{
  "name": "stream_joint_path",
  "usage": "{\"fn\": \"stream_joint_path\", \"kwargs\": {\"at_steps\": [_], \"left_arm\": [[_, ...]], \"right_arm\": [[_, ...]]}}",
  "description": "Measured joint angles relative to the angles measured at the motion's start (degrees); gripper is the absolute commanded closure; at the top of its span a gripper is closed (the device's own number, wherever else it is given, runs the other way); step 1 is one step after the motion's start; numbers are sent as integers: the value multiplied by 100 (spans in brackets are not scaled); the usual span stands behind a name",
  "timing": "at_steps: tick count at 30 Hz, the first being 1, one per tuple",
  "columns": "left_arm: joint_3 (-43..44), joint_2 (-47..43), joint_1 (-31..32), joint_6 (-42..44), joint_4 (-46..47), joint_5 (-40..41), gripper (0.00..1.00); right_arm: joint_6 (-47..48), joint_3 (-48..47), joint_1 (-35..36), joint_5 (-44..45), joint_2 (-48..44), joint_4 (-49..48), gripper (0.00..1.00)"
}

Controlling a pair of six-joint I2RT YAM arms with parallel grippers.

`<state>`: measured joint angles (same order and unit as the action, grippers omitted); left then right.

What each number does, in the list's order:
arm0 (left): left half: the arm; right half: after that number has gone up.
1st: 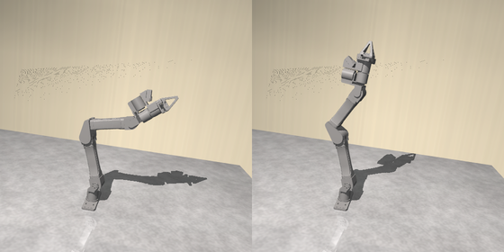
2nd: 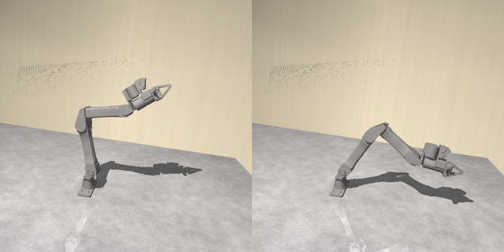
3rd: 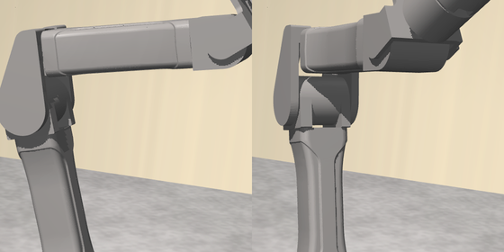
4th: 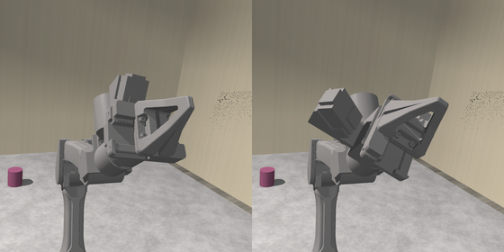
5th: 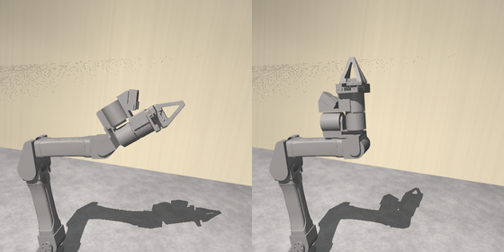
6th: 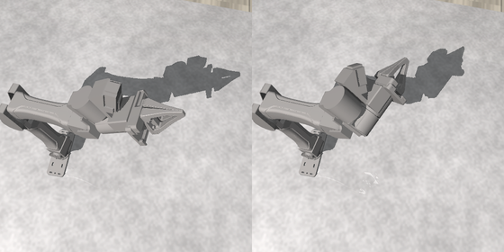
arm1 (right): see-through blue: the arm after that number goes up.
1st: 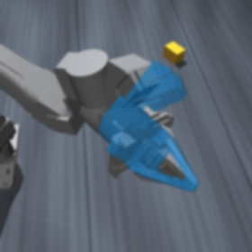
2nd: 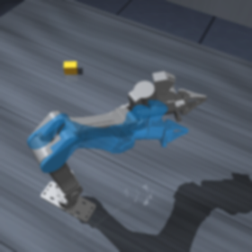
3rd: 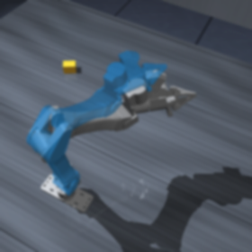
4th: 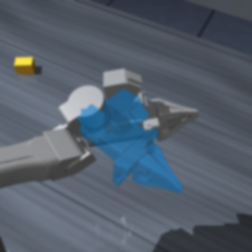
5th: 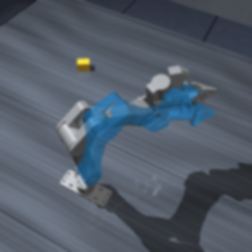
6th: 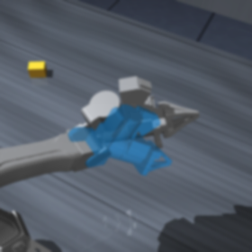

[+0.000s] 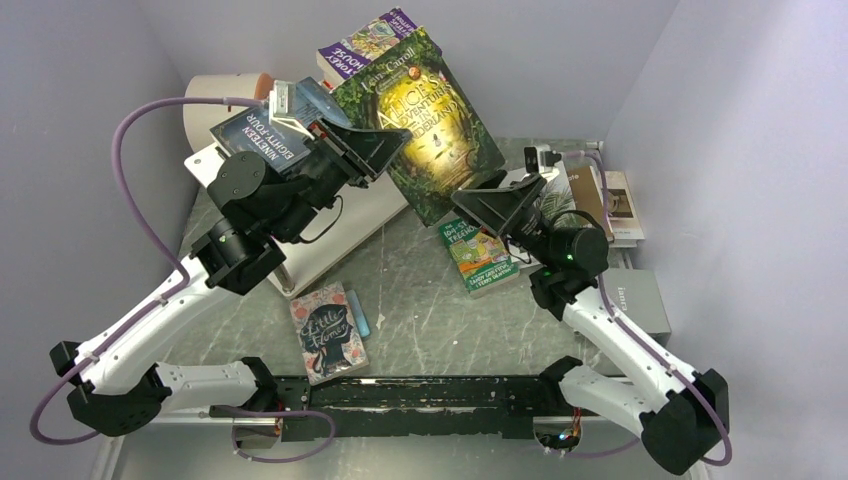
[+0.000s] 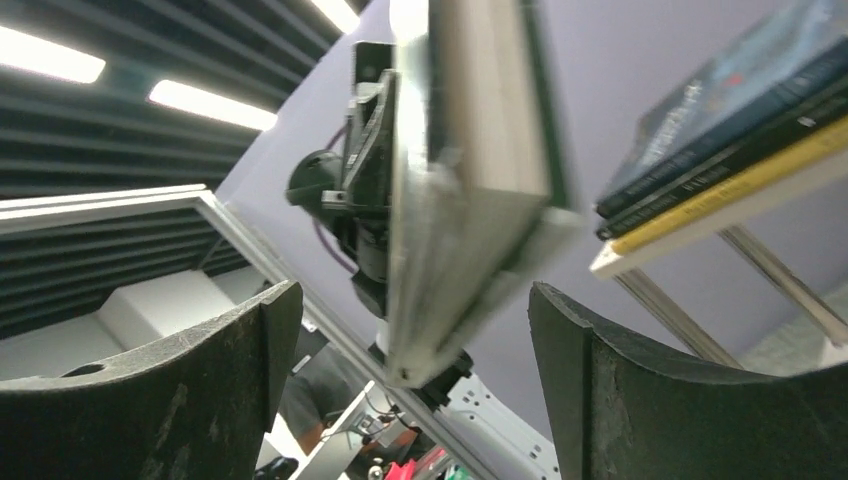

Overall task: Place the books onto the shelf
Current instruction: Pick up the book from the center of the board.

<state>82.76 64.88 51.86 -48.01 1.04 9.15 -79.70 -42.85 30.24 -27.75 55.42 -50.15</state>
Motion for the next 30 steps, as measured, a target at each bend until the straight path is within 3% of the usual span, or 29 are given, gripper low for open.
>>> {"fn": "stream_joint_path", "kwargs": {"at_steps": [4,8,10,12,15,19,27,30], "left_arm": [[0,59,0,-68,42,42,95],[2,57,0,-85,66,68,92],[2,57,0,-83,46,66,80],[13,57,-7,-52,20,59,62],[122,46,-33,96,-122,-4,37],[313,-33,-157,407,-505,-262,23],[1567,214,-785,1126,-1700,-1287,15],[1814,332,-1412,1259,-1864,-1982,15]], "right_arm": [[-42,-61,170,166,223,-671,29],[-122,-68,173,424,415,-997,69],[-122,-96,173,533,501,-1021,86],[-214,-153,168,570,597,-1038,98],[-188,-188,114,496,667,-1064,100],[-210,-164,-297,214,796,-1279,100],[-876,116,-1370,-909,1088,-2549,100],[-1161,214,-1672,-1388,1099,-2826,100]]}}
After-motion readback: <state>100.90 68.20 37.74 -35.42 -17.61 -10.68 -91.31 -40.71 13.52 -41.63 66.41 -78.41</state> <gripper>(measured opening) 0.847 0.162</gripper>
